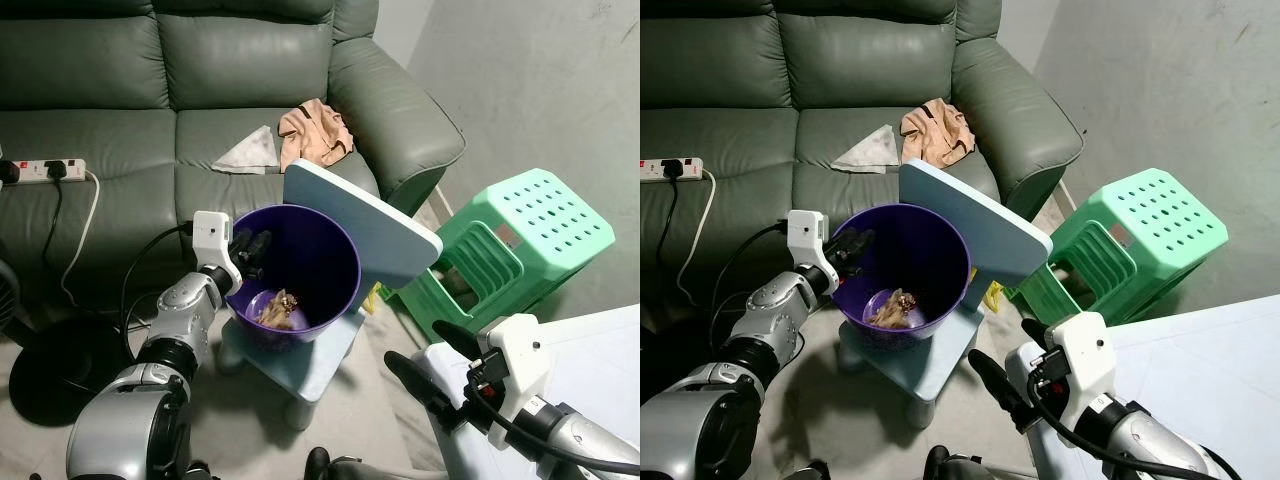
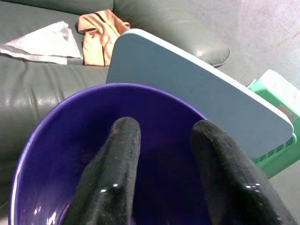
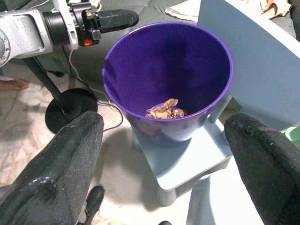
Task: Picking trash to rubbish bin
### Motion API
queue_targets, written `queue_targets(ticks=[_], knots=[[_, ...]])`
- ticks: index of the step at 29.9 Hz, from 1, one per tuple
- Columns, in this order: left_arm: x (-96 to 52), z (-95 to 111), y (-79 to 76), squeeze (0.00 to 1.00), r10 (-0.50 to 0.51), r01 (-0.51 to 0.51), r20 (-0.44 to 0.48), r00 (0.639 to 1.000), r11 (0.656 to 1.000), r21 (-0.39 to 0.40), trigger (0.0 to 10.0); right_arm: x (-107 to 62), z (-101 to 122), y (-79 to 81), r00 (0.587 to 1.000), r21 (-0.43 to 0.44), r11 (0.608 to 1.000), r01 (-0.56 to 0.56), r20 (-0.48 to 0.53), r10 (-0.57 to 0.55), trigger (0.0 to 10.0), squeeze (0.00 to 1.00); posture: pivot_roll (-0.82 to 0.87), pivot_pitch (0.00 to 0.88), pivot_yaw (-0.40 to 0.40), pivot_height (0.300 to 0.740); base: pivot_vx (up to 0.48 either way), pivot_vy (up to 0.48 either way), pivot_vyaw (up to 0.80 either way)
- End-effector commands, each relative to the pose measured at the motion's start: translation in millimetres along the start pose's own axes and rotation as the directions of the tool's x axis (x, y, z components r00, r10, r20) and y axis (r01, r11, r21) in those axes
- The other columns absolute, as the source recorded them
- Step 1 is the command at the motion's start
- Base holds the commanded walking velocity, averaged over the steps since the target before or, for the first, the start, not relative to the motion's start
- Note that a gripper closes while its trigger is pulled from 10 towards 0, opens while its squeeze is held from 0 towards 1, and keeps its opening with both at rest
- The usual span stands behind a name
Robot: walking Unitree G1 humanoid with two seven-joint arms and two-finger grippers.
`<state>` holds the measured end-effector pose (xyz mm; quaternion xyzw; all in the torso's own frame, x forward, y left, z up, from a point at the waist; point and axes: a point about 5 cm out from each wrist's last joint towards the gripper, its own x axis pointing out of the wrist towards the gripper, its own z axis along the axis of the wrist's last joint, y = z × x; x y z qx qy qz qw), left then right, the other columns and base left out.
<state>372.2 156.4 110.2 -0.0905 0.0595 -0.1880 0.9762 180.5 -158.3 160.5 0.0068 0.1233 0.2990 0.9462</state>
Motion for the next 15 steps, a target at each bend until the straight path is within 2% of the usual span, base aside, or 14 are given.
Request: queue_targets(ticks=[1,5,8,9,10,11,15], knots=[[1.2,-2.1,-2.4,1.00,-0.010,0.010,-0.016,1.000,1.000,-0.007,10.0,-3.2,3.4,-1.2,1.000,-0.014,1.000,0.020,0.009,-0.020,10.0,0.00,-0.21,0.237,-0.161,0.740,0.000,0.000,0.00],[1.0,1.8,-0.8,1.00,-0.003,0.003,0.008,1.000,1.000,-0.009,10.0,0.5,3.5,-3.1,0.999,-0.010,0.999,0.032,0.025,-0.031,10.0,0.00,-0.19,0.222,-0.151,0.740,0.000,0.000,0.00],[-0.4,8.1,2.5,1.00,0.006,-0.006,0.049,0.999,1.000,0.004,10.0,8.9,7.7,-8.6,0.994,0.026,0.998,0.065,0.085,-0.067,10.0,0.00,-0.17,0.198,-0.133,0.740,0.000,0.000,0.00],[-0.8,8.6,2.8,0.84,0.003,-0.003,0.054,0.999,1.000,0.002,10.0,10.2,7.6,-9.0,0.994,0.027,0.997,0.067,0.088,-0.069,10.0,0.00,-0.16,0.191,-0.127,0.740,0.000,0.000,0.00],[-1.2,10.3,3.3,0.26,0.001,-0.002,0.065,0.998,1.000,0.008,10.0,11.7,8.4,-10.2,0.992,0.026,0.997,0.073,0.097,-0.075,10.0,0.00,-0.16,0.191,-0.127,0.740,0.000,0.000,0.00],[-2.0,12.4,4.3,0.00,0.001,-0.003,0.079,0.997,1.000,0.016,10.0,14.2,9.1,-11.9,0.990,0.026,0.996,0.082,0.109,-0.085,10.0,0.00,-0.15,0.179,-0.118,0.740,0.000,0.000,0.00],[-4.3,28.6,5.5,0.00,-0.005,0.002,0.176,0.984,1.000,0.018,10.0,26.1,13.0,-19.6,0.978,0.048,0.992,0.115,0.169,-0.122,10.0,0.00,-0.12,0.143,-0.098,0.740,0.000,0.000,0.00]])
